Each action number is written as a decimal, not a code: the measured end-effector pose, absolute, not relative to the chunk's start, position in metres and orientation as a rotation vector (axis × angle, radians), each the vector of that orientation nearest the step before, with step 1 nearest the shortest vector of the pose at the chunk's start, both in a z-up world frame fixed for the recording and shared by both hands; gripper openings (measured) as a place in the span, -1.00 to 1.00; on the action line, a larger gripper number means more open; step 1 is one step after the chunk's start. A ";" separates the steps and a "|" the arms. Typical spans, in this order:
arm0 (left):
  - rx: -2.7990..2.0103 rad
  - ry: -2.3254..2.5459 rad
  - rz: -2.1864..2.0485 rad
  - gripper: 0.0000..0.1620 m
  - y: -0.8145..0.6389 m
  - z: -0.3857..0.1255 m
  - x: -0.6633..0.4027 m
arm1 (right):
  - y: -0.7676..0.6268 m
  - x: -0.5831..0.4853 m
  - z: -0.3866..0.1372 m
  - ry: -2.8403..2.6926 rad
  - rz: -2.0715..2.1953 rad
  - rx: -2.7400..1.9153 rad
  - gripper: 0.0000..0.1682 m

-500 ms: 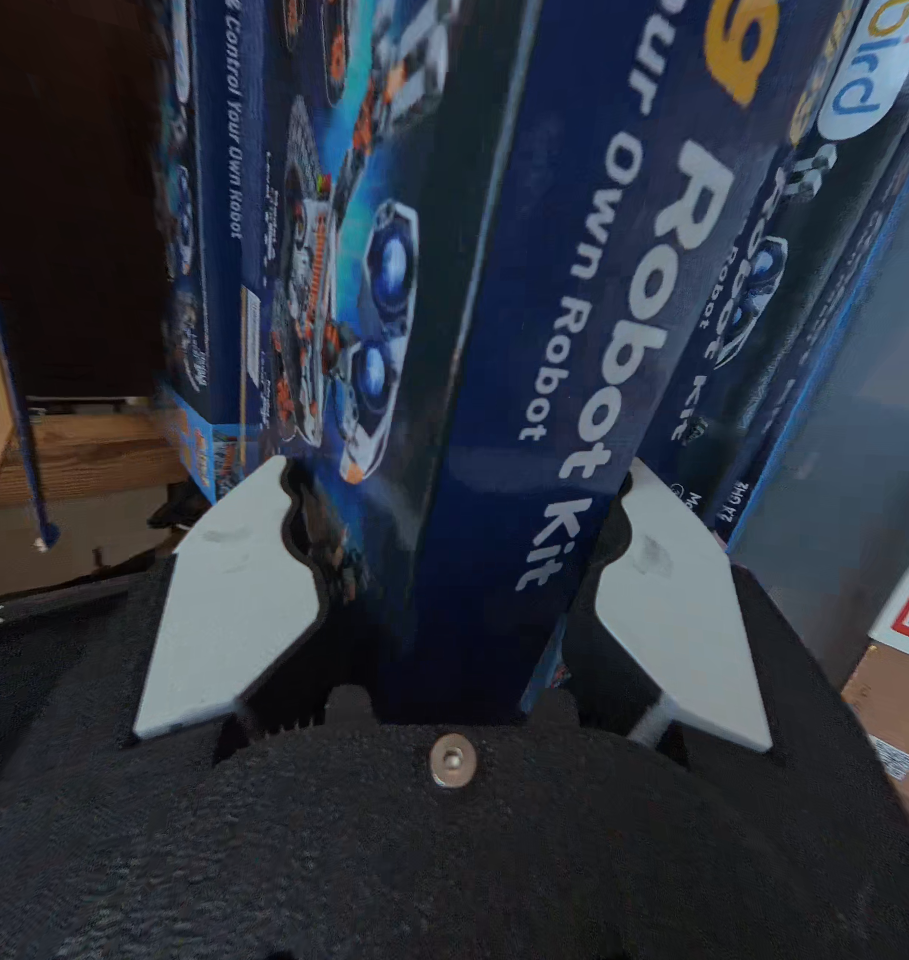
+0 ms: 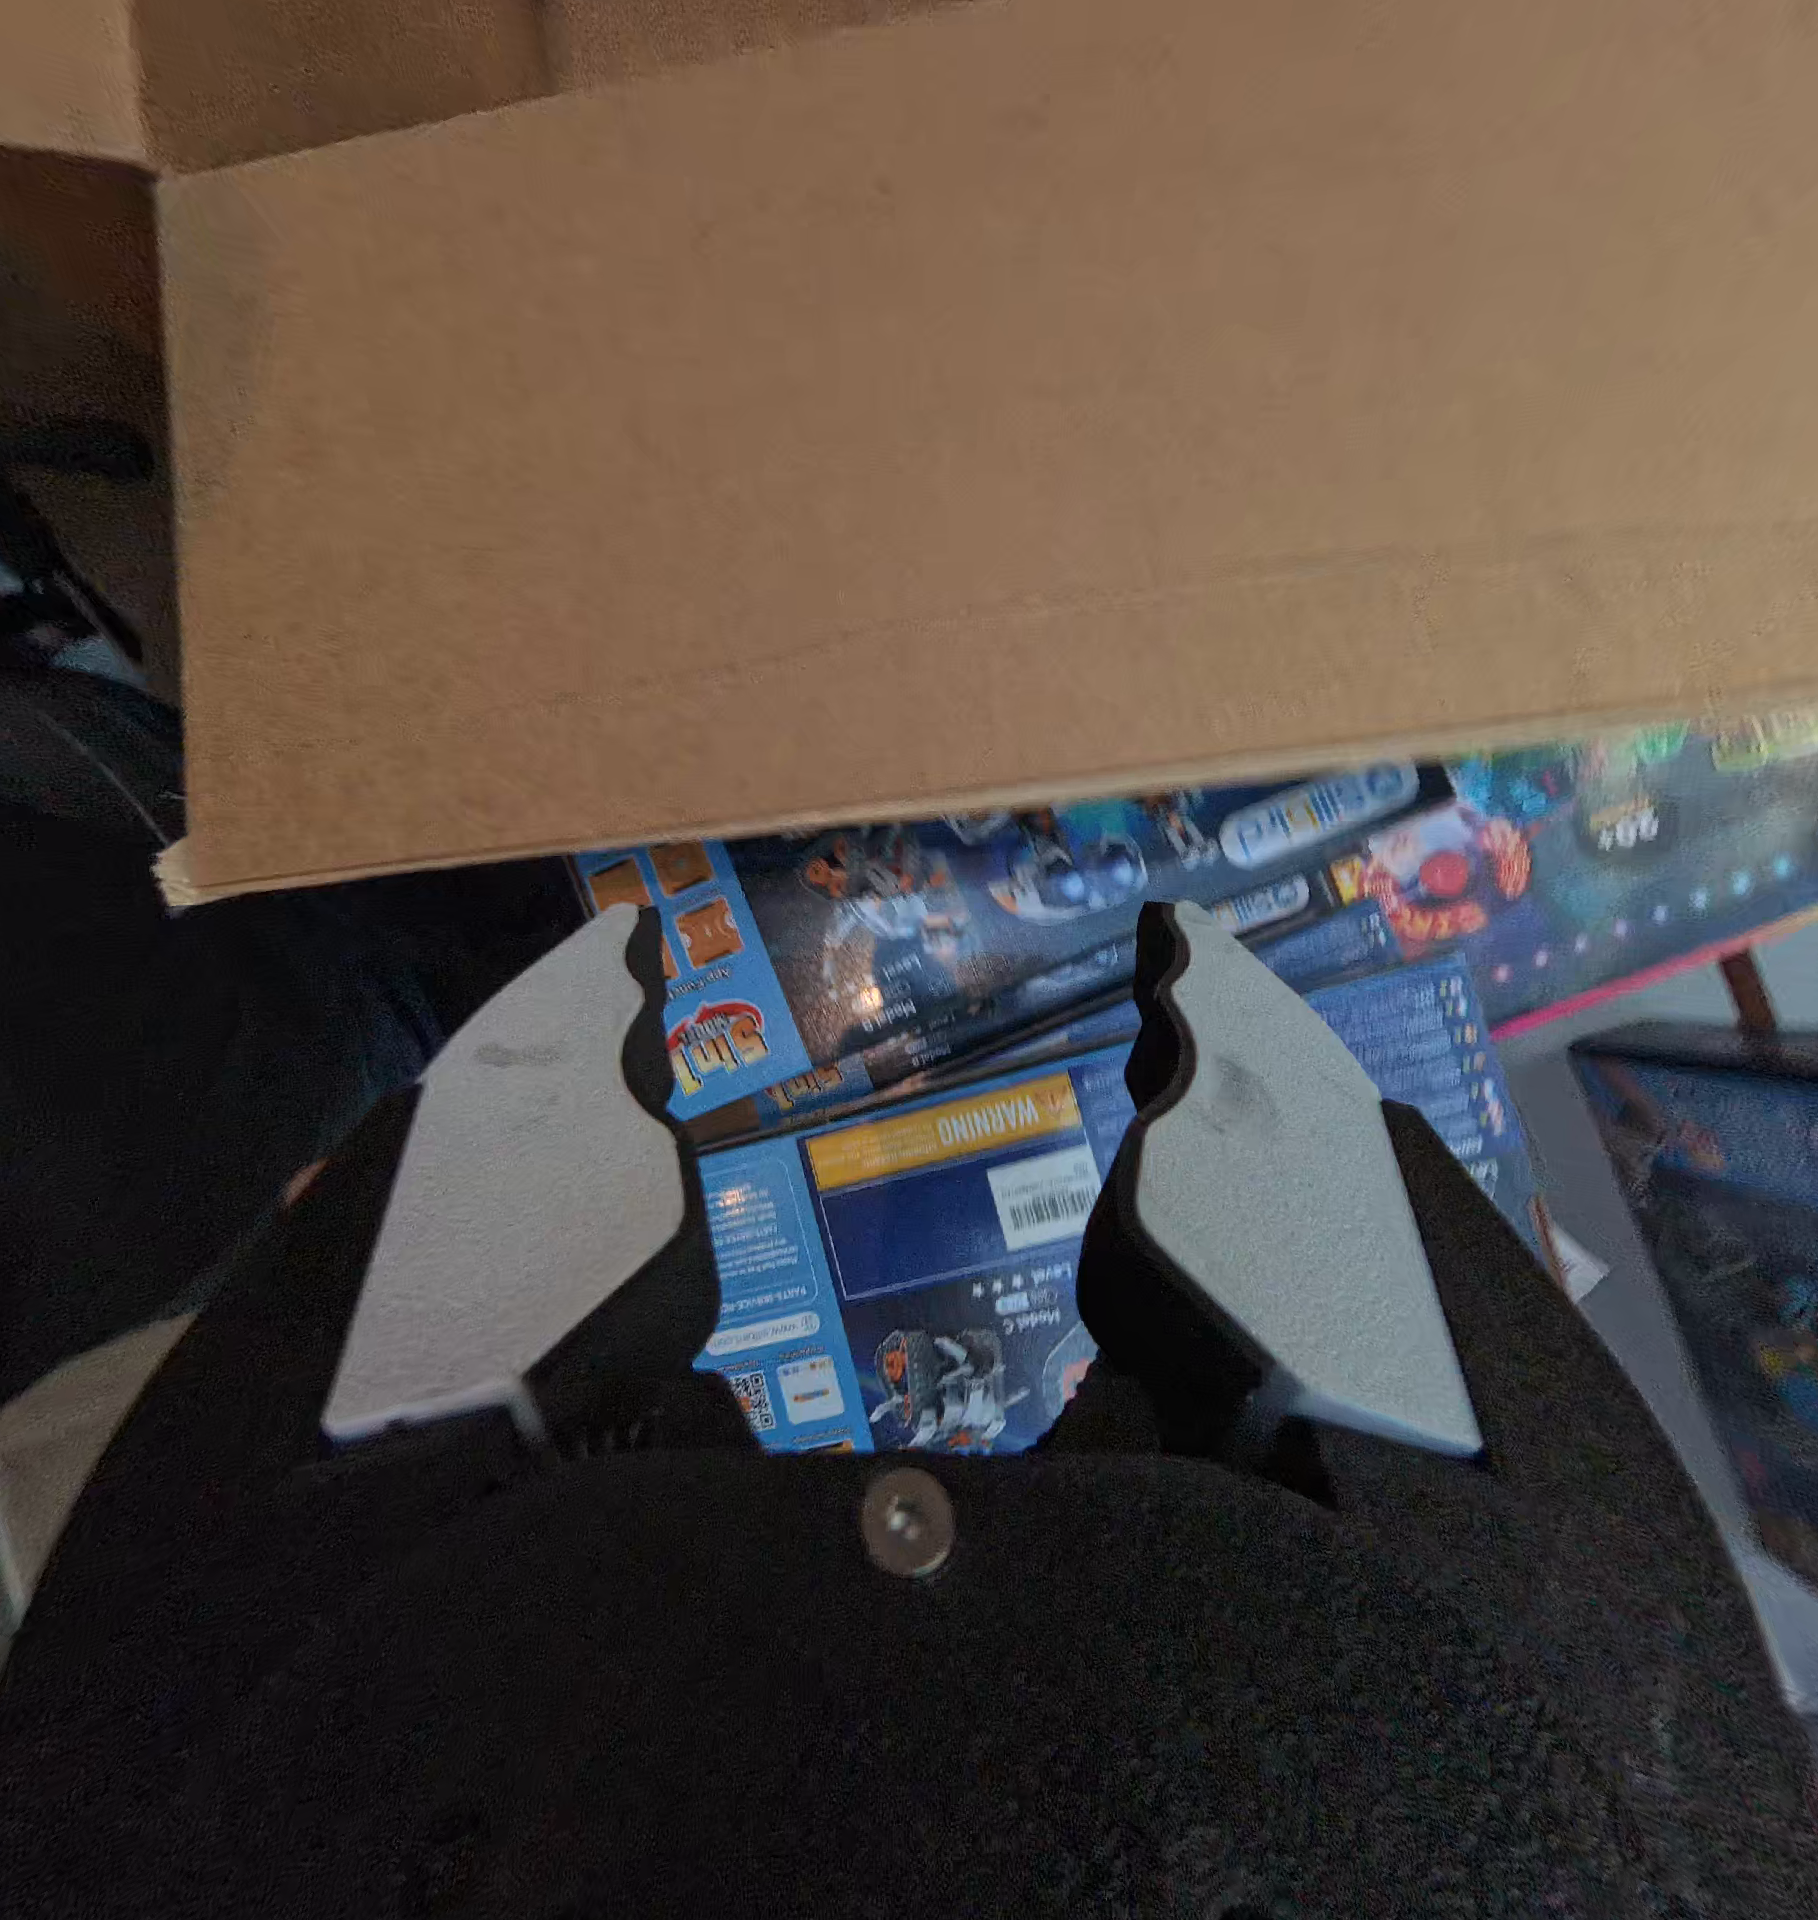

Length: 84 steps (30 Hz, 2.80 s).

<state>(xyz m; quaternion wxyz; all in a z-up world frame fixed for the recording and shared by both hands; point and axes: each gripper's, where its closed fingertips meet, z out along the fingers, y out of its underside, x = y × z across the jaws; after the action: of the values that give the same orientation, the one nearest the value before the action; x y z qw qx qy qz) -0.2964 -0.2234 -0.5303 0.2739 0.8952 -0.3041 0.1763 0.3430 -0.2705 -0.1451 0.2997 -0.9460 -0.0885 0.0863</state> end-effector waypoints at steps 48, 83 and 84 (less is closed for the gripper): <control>2.579 -0.323 0.654 -0.02 -0.178 -0.527 -0.349 | 0.078 0.182 -0.224 -1.520 0.429 -2.805 -0.97; 2.447 -0.796 0.416 -0.04 -0.215 -0.537 -0.247 | -0.423 0.451 -0.254 1.172 0.929 -1.784 -0.86; 2.446 -0.808 0.420 -0.04 -0.214 -0.534 -0.239 | -0.419 0.440 -0.254 1.100 0.917 -1.875 -0.79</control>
<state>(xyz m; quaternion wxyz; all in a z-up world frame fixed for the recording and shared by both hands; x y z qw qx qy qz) -0.2390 -0.2136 -0.5342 0.2626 0.9042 -0.2987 0.1554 0.4396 -0.4187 -0.2545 0.3815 -0.7346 0.4311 0.3592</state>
